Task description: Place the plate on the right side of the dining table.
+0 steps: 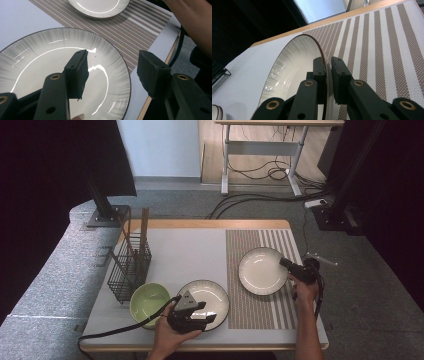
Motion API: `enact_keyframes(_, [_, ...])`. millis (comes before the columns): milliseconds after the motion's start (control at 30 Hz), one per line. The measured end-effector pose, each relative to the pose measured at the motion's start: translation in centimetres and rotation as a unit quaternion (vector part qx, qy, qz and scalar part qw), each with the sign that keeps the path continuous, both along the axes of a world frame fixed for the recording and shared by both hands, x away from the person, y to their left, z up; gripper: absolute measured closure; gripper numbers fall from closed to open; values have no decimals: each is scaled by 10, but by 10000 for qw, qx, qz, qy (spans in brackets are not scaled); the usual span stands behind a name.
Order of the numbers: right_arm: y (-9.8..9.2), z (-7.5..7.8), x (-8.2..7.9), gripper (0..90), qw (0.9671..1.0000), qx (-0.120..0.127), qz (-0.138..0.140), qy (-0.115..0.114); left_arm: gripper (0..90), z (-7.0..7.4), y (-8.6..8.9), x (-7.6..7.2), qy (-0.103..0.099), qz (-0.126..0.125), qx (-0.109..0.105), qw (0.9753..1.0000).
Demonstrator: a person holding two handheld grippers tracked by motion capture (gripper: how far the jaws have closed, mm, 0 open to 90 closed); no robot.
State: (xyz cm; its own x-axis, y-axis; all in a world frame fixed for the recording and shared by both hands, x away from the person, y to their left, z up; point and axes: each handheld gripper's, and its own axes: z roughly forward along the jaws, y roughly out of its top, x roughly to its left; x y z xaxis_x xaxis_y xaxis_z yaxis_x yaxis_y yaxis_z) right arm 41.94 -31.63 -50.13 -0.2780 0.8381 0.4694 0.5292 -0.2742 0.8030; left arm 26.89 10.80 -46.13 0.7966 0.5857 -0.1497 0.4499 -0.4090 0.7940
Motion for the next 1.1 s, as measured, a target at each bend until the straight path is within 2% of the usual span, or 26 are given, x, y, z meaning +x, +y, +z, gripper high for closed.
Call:
enact_keyframes(200, [-2, -2, 0, 829, 10000, -44, -32, 52, 423, 0, 0, 0, 6, -3, -3, 10000])
enact_keyframes(467, [-6, -8, 1, 834, 9999, 38, -57, 131, 424, -1, -1, 0, 11, -6, -3, 10000])
enact_keyframes(700, [-6, -10, 2, 836, 9998, -57, -81, 152, 425, -1, -1, 0, 5, -9, -5, 10000])
enact_keyframes(967, [-9, -15, 4, 837, 9995, -86, -113, 298, 425, 0, -1, -1, -2, -2, -5, 10000])
enact_keyframes(1100, [-10, -18, 6, 838, 9987, -225, -160, 419, 424, -1, -1, 0, 4, -5, -5, 10000])
